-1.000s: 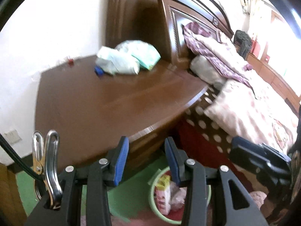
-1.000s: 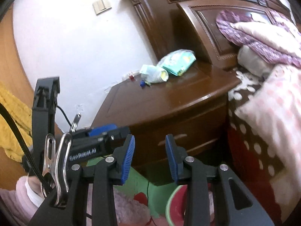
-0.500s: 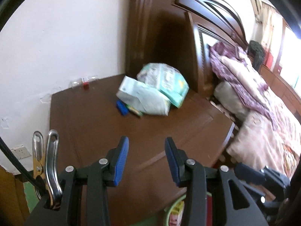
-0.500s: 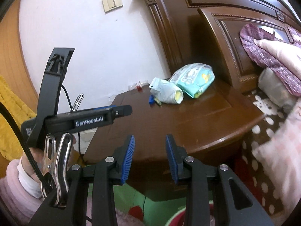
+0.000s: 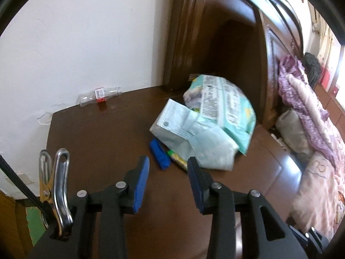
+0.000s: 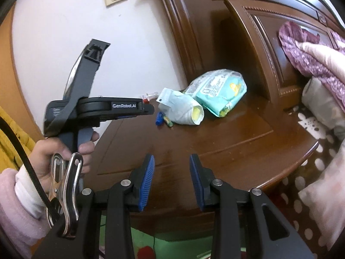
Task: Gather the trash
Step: 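Grasp the blue marker with the left tool while the right tool grasps the battery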
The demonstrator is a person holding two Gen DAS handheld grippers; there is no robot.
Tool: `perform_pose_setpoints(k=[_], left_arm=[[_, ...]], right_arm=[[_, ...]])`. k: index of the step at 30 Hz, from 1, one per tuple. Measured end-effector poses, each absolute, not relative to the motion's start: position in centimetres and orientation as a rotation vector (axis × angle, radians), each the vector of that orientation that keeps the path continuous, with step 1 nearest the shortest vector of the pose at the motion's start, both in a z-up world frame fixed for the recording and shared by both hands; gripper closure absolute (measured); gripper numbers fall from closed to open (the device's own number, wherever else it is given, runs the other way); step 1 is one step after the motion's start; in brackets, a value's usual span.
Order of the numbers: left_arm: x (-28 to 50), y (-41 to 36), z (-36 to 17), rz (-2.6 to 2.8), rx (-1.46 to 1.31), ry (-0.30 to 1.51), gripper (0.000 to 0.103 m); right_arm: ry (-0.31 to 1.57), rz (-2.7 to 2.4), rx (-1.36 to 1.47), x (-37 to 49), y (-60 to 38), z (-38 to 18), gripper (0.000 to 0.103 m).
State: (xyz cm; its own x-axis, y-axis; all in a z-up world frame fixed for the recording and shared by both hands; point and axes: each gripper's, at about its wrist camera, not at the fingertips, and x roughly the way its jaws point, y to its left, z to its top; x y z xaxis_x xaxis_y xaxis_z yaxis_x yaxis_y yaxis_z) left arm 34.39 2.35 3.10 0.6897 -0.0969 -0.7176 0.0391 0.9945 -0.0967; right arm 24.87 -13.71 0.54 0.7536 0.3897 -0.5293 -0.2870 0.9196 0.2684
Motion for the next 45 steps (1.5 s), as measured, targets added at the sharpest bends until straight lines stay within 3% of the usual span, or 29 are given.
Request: perform_pose_setpoints(k=[20,22,25,45], left_arm=[[40.1,3.4,-0.5,-0.014,-0.155,0.893,0.072],[40.0,3.4,-0.5,-0.015,-0.149,0.896,0.080],[39.4,3.3,-0.5,-0.029,-0.121,0.902,0.088],[30.7,6.5,1.6,-0.006,-0.288,0.806,0.088]], right_arm=[[0.632,0.371,0.149,26.6,-13.7,-0.5,0.068],[0.638,0.367,0.159,26.9,-13.8,-0.6,0.068],[0.656,0.365,0.170,27.6,-13.9,-0.8,0.068],[0.712,0.429,-0.155,32.4,-8.3,0.3,0.068]])
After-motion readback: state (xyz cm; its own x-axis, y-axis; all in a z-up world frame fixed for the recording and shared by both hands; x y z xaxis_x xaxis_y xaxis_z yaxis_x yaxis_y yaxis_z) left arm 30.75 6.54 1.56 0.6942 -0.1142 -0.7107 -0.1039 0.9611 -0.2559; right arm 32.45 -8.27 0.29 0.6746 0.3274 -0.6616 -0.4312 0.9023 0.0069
